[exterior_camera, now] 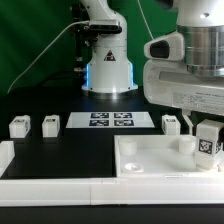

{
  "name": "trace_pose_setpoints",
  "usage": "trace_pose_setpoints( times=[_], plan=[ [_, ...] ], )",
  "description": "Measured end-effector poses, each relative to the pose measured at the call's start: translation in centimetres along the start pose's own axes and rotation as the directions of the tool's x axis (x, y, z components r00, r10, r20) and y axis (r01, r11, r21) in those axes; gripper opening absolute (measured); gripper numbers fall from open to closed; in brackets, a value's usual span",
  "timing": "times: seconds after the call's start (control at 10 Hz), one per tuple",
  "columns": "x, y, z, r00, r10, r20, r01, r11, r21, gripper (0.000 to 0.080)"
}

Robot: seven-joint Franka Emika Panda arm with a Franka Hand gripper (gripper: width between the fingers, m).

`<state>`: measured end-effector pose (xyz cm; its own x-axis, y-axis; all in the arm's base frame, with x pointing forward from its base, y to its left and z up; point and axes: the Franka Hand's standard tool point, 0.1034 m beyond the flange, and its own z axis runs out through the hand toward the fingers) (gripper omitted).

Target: Assemble one leg

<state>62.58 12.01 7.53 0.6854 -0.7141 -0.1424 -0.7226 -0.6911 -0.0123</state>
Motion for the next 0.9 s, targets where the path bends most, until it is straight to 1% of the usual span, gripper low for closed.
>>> trace_pose_setpoints(
  times=[0.2,0.3,0.4,0.6,0.7,0.8,0.9],
  plan=[
    [-0.09,-0.05,0.07,0.982,0.19,0.002,-0.19,0.982,0.003,0.0293],
    [-0.09,-0.08,0.07,0.955,0.298,0.006,-0.298,0.955,0.005,0.0293],
    [-0.12,-0.1,0.08,0.933,0.361,0.006,-0.361,0.933,0.004,0.0293],
    [-0.15,-0.11,0.09,0.953,0.304,0.006,-0.304,0.953,0.004,0.0309],
    [-0.16,-0.11,0.09,0.964,0.267,0.005,-0.267,0.964,0.004,0.0521],
    [-0.1,-0.05,0.09,0.98,0.2,0.005,-0.2,0.98,0.003,0.0614],
    [0.1,0.1,0.06,0.997,0.076,0.004,-0.076,0.997,0.004,0.0614]
  ],
)
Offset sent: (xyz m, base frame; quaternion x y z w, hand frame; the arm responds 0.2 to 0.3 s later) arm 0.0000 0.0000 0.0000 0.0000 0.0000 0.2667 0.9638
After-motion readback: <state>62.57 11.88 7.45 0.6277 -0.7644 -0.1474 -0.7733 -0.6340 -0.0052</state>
